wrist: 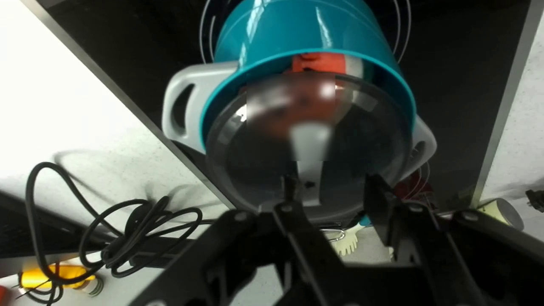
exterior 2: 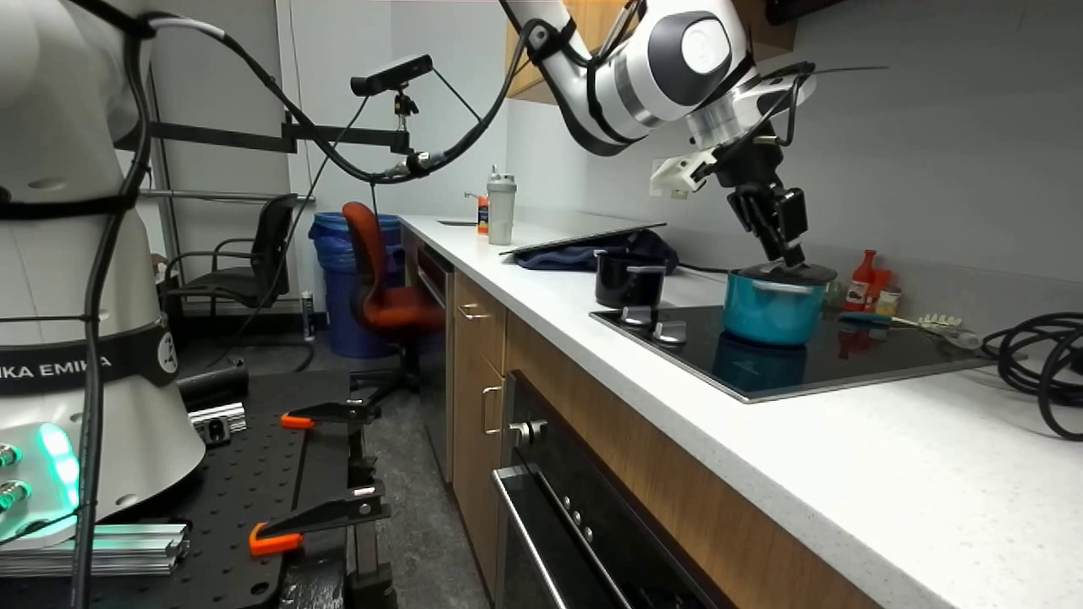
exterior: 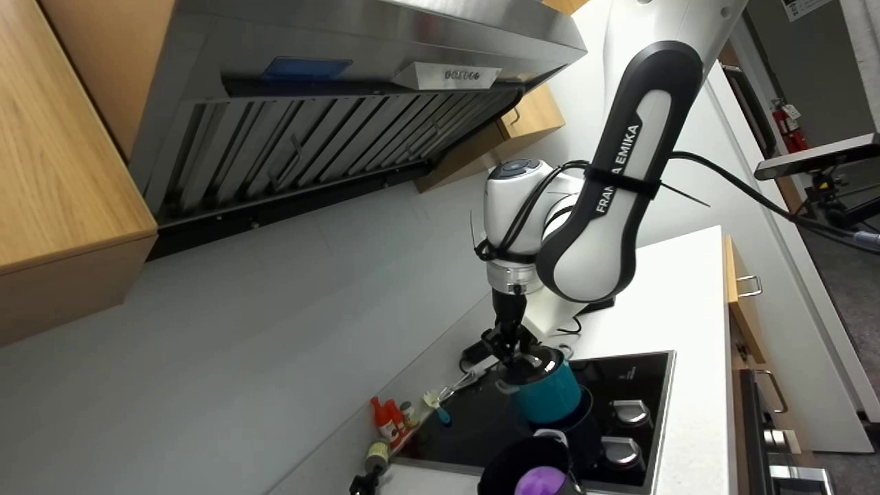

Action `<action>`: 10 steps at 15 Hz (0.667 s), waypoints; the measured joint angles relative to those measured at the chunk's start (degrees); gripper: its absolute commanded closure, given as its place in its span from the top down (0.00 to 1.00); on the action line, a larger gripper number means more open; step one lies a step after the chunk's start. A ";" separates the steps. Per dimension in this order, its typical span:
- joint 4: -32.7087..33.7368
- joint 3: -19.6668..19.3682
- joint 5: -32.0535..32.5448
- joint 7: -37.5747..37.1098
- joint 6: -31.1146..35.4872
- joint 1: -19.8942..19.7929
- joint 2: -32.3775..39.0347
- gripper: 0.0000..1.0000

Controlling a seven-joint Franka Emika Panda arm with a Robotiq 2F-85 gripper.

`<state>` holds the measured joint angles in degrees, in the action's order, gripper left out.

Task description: Move the lid from the black pot to the blue pot

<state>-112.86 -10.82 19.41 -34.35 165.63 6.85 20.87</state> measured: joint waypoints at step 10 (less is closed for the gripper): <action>1.81 1.00 -0.21 -0.19 -0.03 0.11 1.06 1.00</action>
<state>-111.05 -9.82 19.20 -34.54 165.60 6.96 21.94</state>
